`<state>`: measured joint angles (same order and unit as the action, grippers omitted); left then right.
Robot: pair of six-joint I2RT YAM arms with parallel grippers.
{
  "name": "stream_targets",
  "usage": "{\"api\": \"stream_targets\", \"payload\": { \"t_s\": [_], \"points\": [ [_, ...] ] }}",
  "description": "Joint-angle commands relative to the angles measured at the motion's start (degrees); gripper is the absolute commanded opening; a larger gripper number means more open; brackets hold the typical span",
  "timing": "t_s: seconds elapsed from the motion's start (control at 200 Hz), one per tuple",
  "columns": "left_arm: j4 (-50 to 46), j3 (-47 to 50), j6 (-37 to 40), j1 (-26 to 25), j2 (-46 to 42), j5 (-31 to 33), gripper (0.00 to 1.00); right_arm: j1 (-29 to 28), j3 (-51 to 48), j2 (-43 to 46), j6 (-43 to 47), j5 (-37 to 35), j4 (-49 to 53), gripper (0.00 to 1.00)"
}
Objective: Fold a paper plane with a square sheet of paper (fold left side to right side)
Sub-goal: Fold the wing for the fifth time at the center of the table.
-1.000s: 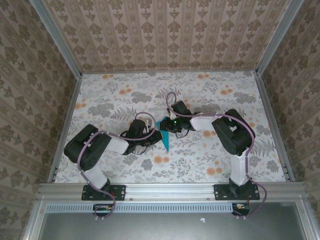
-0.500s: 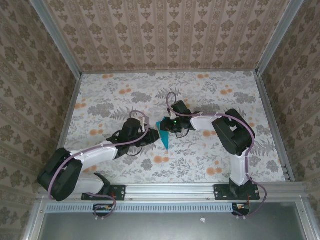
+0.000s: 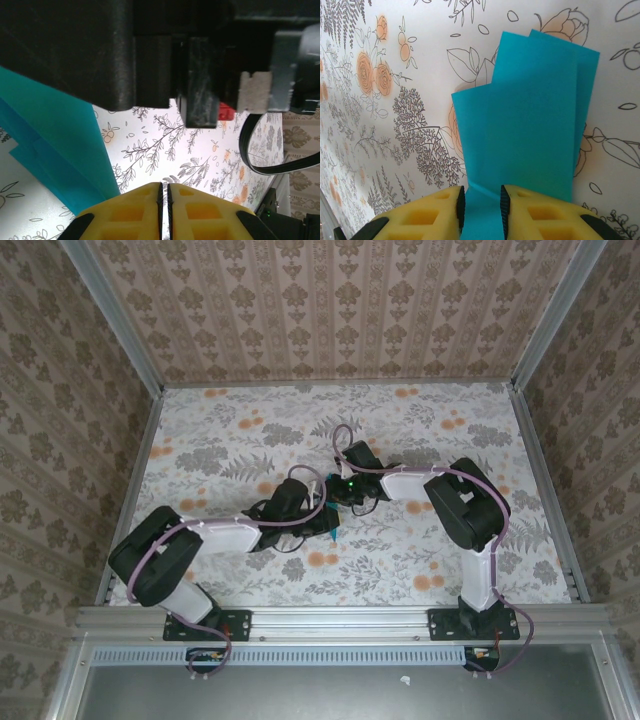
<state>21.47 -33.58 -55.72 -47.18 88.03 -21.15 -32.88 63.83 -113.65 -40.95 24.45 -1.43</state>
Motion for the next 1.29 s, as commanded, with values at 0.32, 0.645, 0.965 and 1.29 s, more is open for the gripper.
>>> {"api": "stream_targets", "payload": {
  "t_s": [0.32, 0.645, 0.965, 1.29],
  "points": [
    [2.7, -0.5, -3.7, -0.4, 5.7, 0.3, 0.13, 0.2, -0.6, -3.0, -0.9, -0.8, 6.5, 0.29],
    [3.2, 0.4, -8.2, -1.4, 9.2, 2.2, 0.14, 0.1, -0.5, -2.7, -0.8, -0.8, 6.7, 0.29],
    [-3.1, -0.4, -9.0, -2.8, 9.2, 4.1, 0.11, 0.2, -0.7, -1.8, -0.6, -0.9, 6.9, 0.29],
    [-4.5, 0.9, -11.0, -3.2, 9.2, 5.7, 0.05, 1.4, -1.6, 1.1, -0.2, 1.4, 0.0, 0.28]
  ]
}}
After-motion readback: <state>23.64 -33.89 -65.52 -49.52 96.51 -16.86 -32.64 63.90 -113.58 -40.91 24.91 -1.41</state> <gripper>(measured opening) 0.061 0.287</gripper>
